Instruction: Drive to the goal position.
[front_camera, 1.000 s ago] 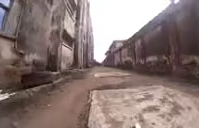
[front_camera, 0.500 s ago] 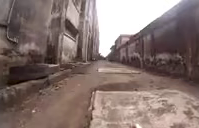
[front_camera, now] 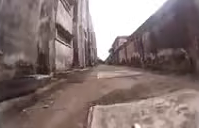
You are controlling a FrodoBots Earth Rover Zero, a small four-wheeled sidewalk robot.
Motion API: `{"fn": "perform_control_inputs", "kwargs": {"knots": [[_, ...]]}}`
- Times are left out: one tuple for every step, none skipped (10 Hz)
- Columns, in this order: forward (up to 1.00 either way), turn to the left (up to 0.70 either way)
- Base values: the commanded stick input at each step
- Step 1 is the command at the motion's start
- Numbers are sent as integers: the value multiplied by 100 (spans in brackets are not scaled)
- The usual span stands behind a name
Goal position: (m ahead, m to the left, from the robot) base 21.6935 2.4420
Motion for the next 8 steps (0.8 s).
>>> {"fn": "perform_control_inputs", "kwargs": {"knots": [[100, 0], [100, 0], [100, 0], [100, 0], [100, 0], [100, 0], [100, 0], [100, 0]]}}
